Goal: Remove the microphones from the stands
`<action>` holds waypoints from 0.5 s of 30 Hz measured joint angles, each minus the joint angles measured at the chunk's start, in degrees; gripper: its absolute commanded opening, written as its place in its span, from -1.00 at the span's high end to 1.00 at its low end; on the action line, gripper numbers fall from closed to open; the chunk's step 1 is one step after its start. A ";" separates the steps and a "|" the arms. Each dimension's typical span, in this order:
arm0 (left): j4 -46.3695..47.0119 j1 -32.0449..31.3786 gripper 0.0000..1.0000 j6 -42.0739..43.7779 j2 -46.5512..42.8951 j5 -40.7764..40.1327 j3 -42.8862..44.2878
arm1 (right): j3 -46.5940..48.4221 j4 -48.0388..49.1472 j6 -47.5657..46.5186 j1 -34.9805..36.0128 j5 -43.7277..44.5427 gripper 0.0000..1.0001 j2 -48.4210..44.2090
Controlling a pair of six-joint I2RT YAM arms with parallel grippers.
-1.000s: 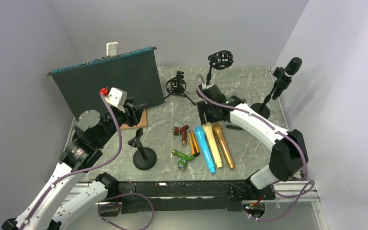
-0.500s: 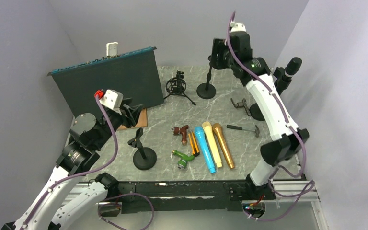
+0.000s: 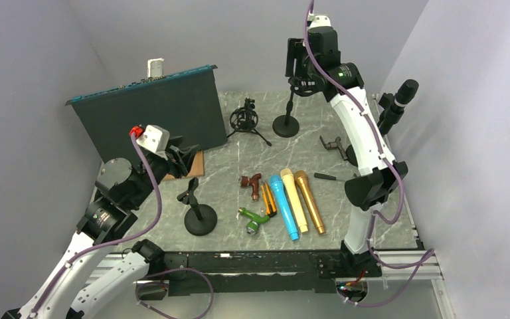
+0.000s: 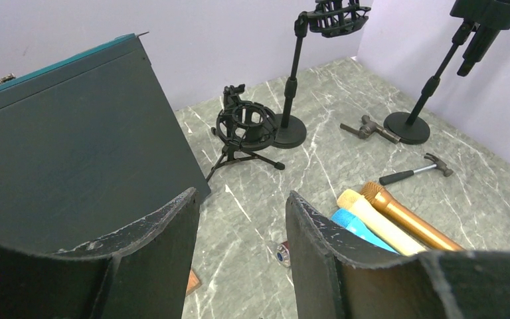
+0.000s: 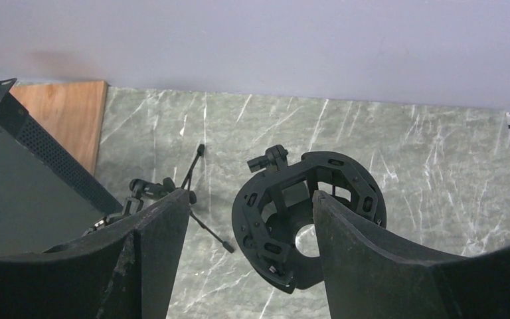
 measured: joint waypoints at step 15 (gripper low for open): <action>0.00 -0.09 -0.09 0.02 1.07 0.00 0.00 | -1.68 1.90 -3.19 0.02 2.25 -0.25 3.85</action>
